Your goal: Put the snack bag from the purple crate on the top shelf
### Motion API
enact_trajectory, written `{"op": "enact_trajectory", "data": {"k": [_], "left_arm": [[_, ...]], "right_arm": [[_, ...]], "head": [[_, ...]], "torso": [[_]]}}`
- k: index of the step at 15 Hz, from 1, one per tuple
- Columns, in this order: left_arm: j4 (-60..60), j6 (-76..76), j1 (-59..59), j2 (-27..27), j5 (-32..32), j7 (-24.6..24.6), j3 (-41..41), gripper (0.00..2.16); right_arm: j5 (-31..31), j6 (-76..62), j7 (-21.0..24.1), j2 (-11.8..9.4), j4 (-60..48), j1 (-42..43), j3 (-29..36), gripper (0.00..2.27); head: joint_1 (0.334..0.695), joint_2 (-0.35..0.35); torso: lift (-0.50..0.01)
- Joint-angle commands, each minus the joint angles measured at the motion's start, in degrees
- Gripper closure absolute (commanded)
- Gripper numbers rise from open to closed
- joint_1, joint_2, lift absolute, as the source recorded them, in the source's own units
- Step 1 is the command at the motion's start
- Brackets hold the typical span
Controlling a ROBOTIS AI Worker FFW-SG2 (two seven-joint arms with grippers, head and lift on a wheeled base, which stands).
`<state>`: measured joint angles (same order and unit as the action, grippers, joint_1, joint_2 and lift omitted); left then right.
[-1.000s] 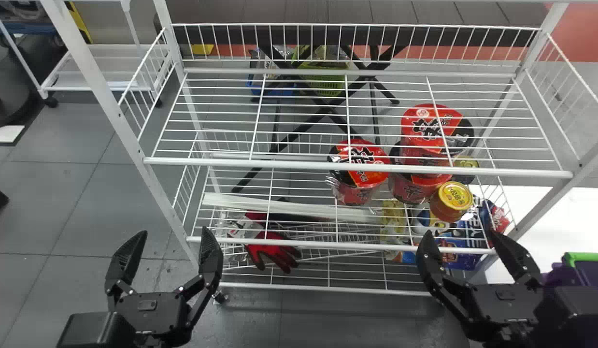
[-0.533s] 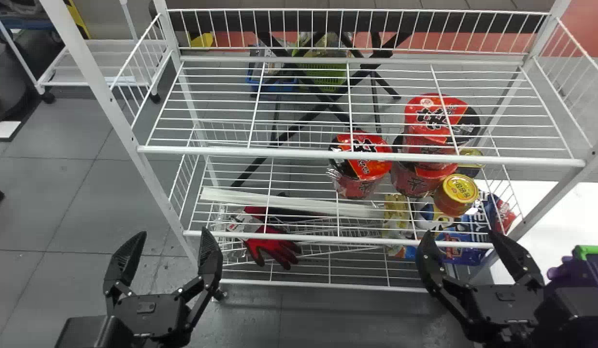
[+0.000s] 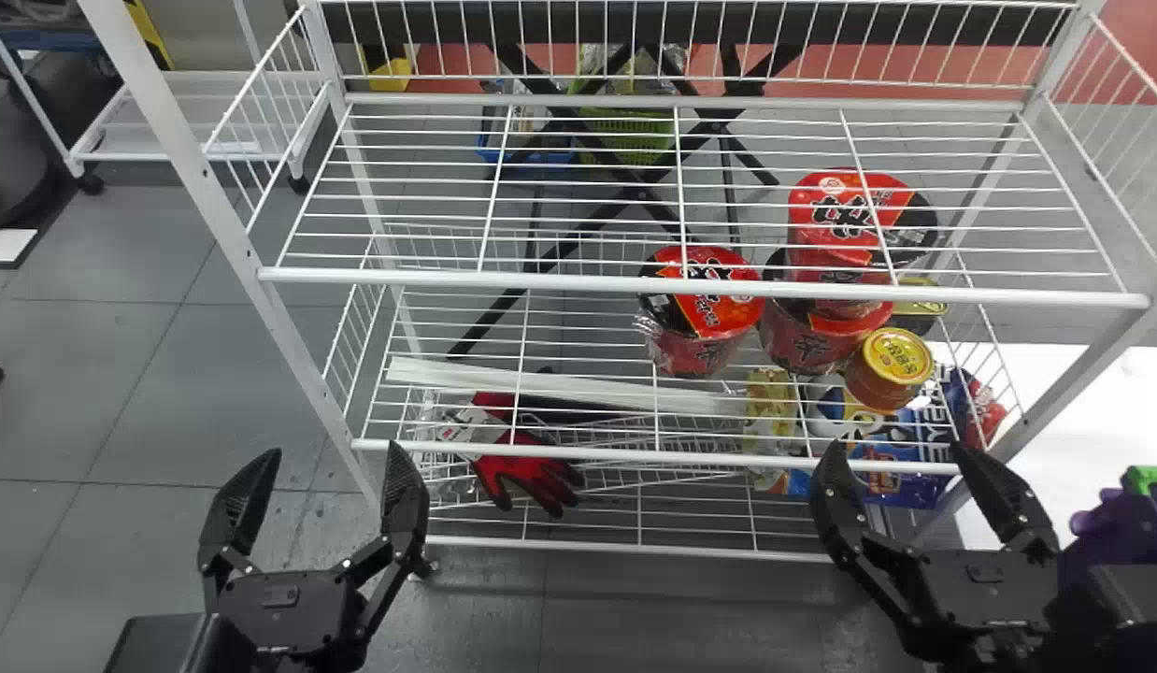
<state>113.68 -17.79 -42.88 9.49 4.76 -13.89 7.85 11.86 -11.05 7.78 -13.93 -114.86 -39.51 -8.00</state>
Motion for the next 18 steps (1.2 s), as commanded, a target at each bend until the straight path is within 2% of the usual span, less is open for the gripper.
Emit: {"op": "enact_trajectory", "data": {"k": [1,3,5,8,13,18], "left_arm": [[-0.2,0.0,0.2,0.0,0.1,0.0,0.0,0.12],[-0.3,0.2,0.3,0.0,0.2,0.0,0.0,0.12],[-0.6,0.4,0.7,0.0,0.3,0.0,0.1,0.12],[-1.2,0.4,1.0,-0.4,0.2,0.1,0.3,0.12],[-2.1,0.4,2.1,0.0,0.3,0.1,1.2,0.12],[-2.1,0.7,2.4,0.3,0.6,0.1,1.4,0.12]], "right_arm": [[-0.2,-1.1,0.1,0.0,0.6,0.2,-0.2,0.01],[-1.8,-7.6,1.3,-0.3,1.7,-0.3,-1.2,0.0],[-7.1,-17.6,7.2,-0.8,3.2,-1.6,-2.9,0.0],[-6.0,-19.0,8.6,-2.1,-1.2,-4.7,-1.3,0.0],[-1.5,-7.6,8.1,-3.6,-12.5,-11.5,10.7,0.01],[5.4,-4.3,8.0,-3.5,-15.6,-14.8,24.3,0.01]], "head": [[0.695,0.023],[0.695,0.023],[0.695,0.023],[0.695,0.014],[0.695,-0.047],[0.695,-0.227]], "torso": [[-0.452],[-0.452],[-0.452],[-0.452],[-0.452],[-0.452]]}}
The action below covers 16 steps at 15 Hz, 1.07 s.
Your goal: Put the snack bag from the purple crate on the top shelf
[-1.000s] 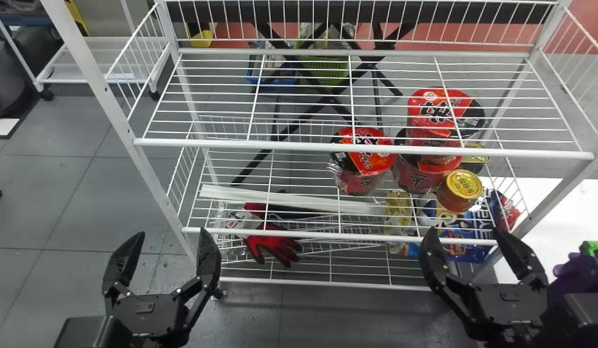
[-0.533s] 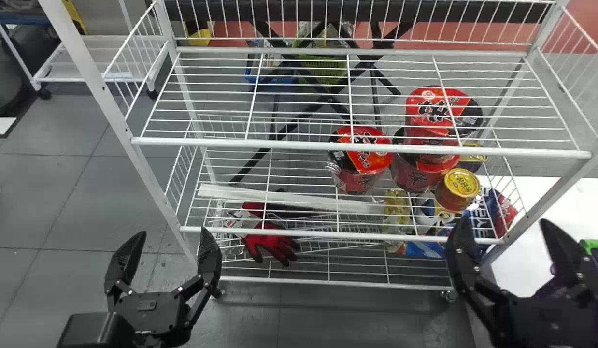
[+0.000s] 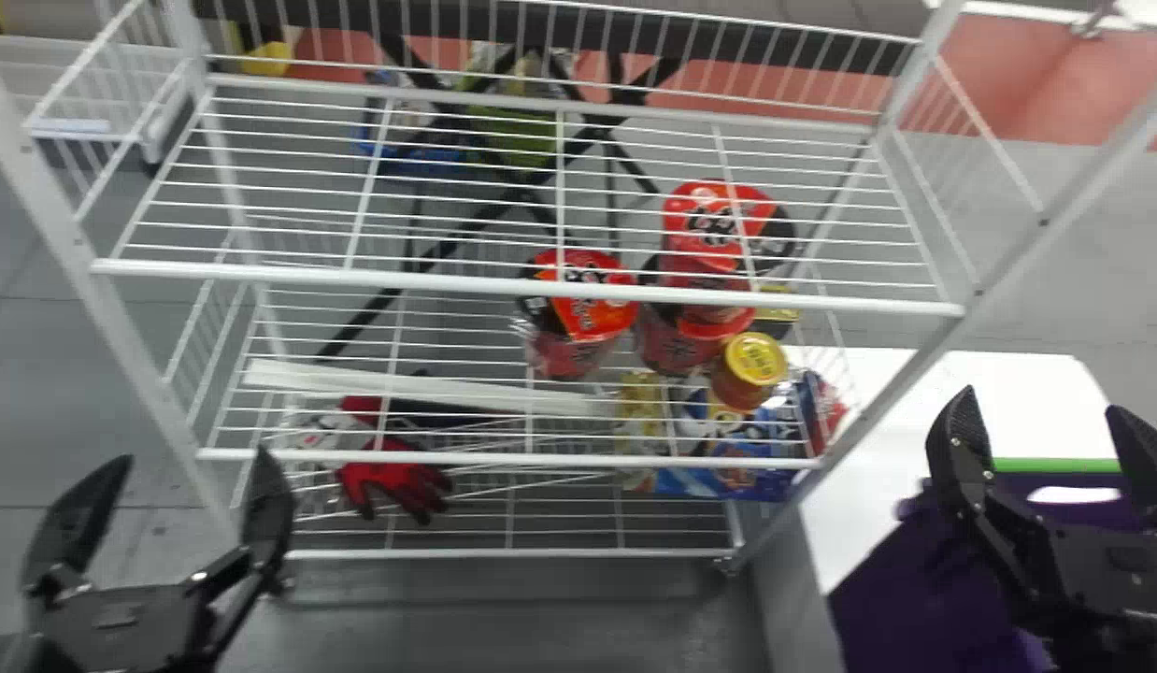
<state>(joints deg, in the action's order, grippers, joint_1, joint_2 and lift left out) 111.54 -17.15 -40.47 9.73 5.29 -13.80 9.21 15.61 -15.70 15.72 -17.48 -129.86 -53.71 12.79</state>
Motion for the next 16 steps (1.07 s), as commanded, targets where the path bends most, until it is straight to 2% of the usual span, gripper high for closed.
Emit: {"op": "enact_trajectory", "data": {"k": [1,3,4,5,9,11,12,14,16], "left_arm": [[0.0,0.1,0.0,0.0,0.1,0.0,0.0,0.12],[0.0,0.1,0.0,0.1,0.1,0.0,0.2,0.12],[0.0,0.1,0.0,0.1,0.2,0.0,0.2,0.12],[-0.1,0.1,0.0,0.2,0.3,0.0,0.2,0.12],[-0.9,-0.3,-0.1,-0.1,0.4,-0.1,-0.1,0.12],[-0.8,-0.1,0.0,-0.1,0.4,0.0,0.0,0.12],[-0.8,0.1,0.0,-0.1,0.4,0.0,0.0,0.12],[-1.1,0.4,0.4,-0.1,0.3,0.0,0.0,0.12],[-1.0,0.4,0.4,-0.3,0.1,0.0,0.1,0.12]], "right_arm": [[3.9,0.4,0.1,0.3,-0.6,-0.8,6.6,0.01],[5.9,0.7,0.1,0.5,0.5,-1.2,11.3,0.01],[7.3,0.9,-0.1,0.6,2.2,-1.0,13.3,0.01],[8.7,1.2,-0.2,1.1,5.2,-0.1,15.9,0.01],[15.5,10.6,-7.2,2.3,16.3,5.1,24.7,0.0],[18.3,22.3,-12.2,3.6,19.9,9.2,30.8,0.0],[20.6,31.5,-15.7,3.6,21.7,11.6,34.3,0.01],[21.1,49.4,-21.6,4.1,23.4,17.2,39.1,0.01],[20.7,55.0,-22.5,3.8,24.8,19.0,39.4,0.0]], "head": [[0.695,-0.25],[0.695,-0.332],[0.695,-0.35],[0.695,-0.35],[0.695,-0.35],[0.695,-0.35],[0.695,-0.35],[0.695,-0.35],[0.695,-0.35]], "torso": [[-0.452],[-0.452],[-0.452],[-0.452],[-0.452],[-0.452],[-0.452],[-0.452],[-0.452]]}}
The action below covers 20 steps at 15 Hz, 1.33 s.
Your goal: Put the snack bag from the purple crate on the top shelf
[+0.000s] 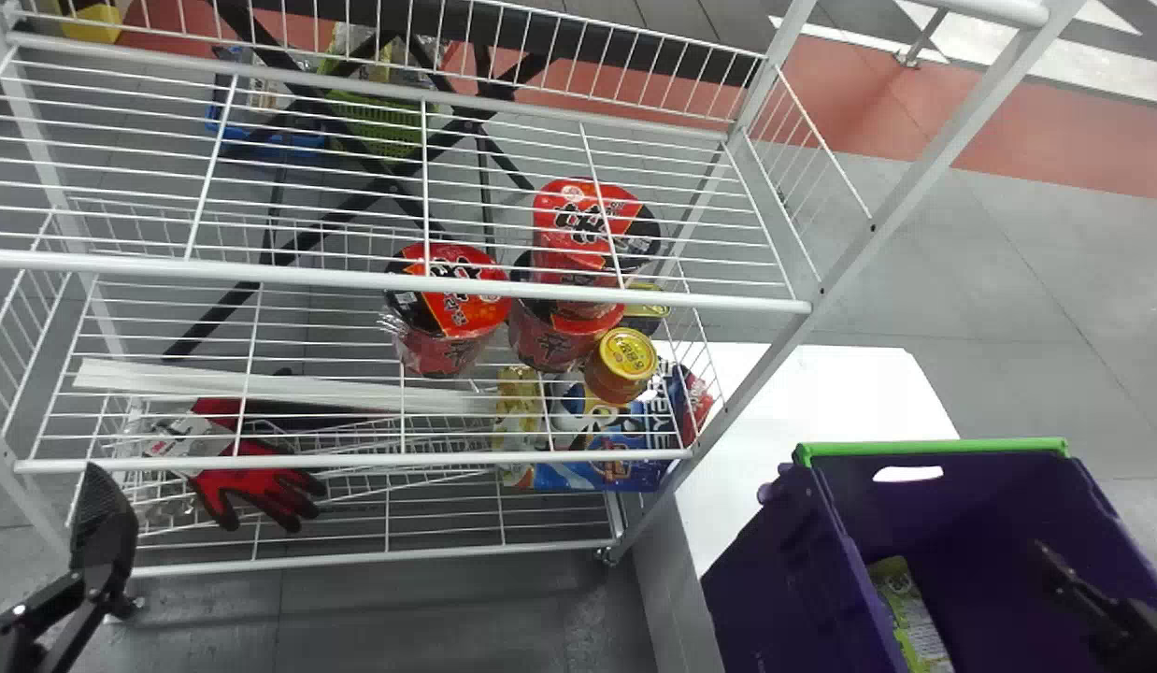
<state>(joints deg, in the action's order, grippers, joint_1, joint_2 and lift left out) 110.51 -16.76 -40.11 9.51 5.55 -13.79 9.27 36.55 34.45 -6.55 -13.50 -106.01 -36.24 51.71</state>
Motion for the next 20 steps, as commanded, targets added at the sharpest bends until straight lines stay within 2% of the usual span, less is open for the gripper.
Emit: {"op": "enact_trajectory", "data": {"k": [1,7,8,10,13,16,19,20], "left_arm": [[0.0,0.0,0.0,-0.1,-0.2,0.0,0.0,0.12],[-0.2,-0.3,-0.3,-0.2,-0.2,-0.1,-0.1,0.12],[-0.2,-0.3,-0.4,-0.2,-0.2,-0.1,-0.2,0.12],[-0.1,-0.3,-0.5,-0.2,-0.3,-0.1,-0.2,0.12],[-0.1,-0.5,-0.5,0.0,-0.3,-0.1,-0.1,0.12],[-0.2,-0.5,-0.6,0.2,-0.3,0.0,0.0,0.12],[-0.2,-0.7,-0.6,0.3,-0.3,0.0,0.1,0.12],[-0.2,-0.7,-0.6,0.3,-0.3,0.0,0.1,0.12]], "right_arm": [[-0.3,8.2,-1.7,-0.7,2.1,2.4,0.3,0.0],[-5.3,14.7,-8.6,-3.4,8.2,5.7,-4.1,0.02],[-6.6,15.4,-12.4,-3.8,9.9,6.6,-4.2,0.02],[-9.0,18.9,-17.3,-5.6,12.7,8.2,-4.7,0.03],[-13.5,25.1,-25.2,-8.8,16.0,10.7,-5.4,0.05],[-17.5,27.4,-29.6,-10.6,18.4,12.5,-6.9,0.05],[-22.4,23.0,-30.5,-11.2,20.2,12.9,-10.5,0.06],[-23.7,21.1,-32.9,-12.3,22.9,14.0,-11.6,0.05]], "head": [[0.695,-0.35],[0.695,-0.35],[0.695,-0.35],[0.695,-0.35],[0.695,-0.35],[0.695,-0.35],[0.695,-0.35],[0.695,-0.35]], "torso": [[-0.452],[-0.452],[-0.452],[-0.452],[-0.452],[-0.452],[-0.452],[-0.452]]}}
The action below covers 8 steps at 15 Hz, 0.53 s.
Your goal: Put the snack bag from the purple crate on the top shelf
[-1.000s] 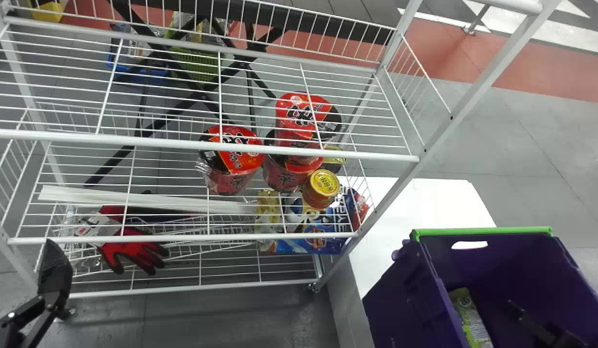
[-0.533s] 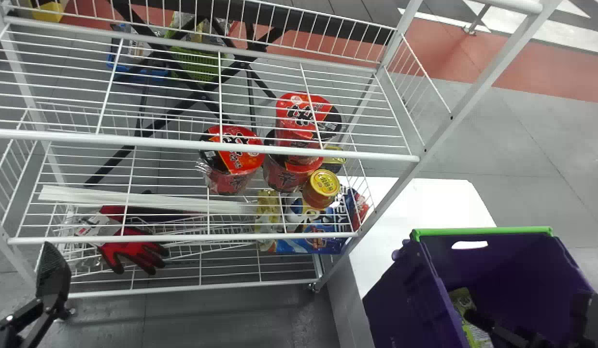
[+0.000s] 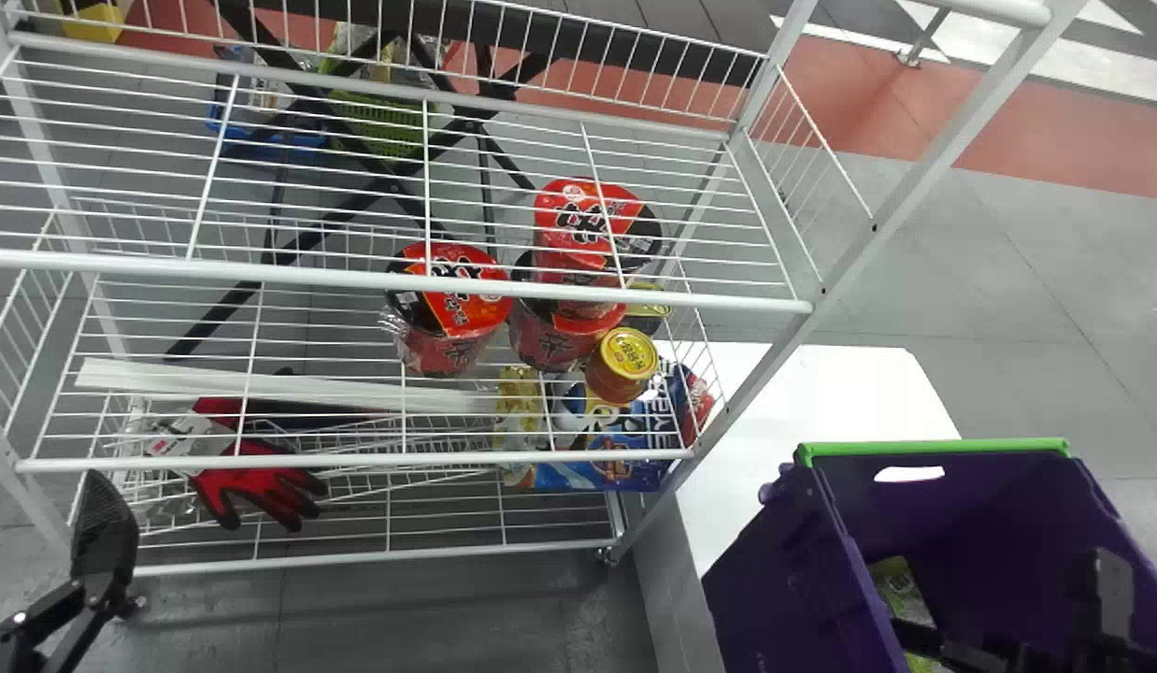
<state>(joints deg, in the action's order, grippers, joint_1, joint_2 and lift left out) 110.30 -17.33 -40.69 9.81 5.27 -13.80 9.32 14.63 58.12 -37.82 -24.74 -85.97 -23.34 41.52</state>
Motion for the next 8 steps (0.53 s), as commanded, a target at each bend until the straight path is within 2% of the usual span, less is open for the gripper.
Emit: {"op": "enact_trajectory", "data": {"k": [1,8], "left_arm": [[-0.2,-0.5,0.0,0.0,0.0,0.0,0.1,0.12],[-0.4,-1.9,-0.1,0.0,-0.2,-0.1,0.6,0.12]], "right_arm": [[-3.6,-4.5,-3.9,-1.5,4.9,2.3,-1.9,0.04],[-7.7,-16.8,-3.8,-0.6,10.5,3.7,-10.8,0.0]], "head": [[0.695,-0.35],[0.695,-0.35]], "torso": [[-0.452],[-0.452]]}}
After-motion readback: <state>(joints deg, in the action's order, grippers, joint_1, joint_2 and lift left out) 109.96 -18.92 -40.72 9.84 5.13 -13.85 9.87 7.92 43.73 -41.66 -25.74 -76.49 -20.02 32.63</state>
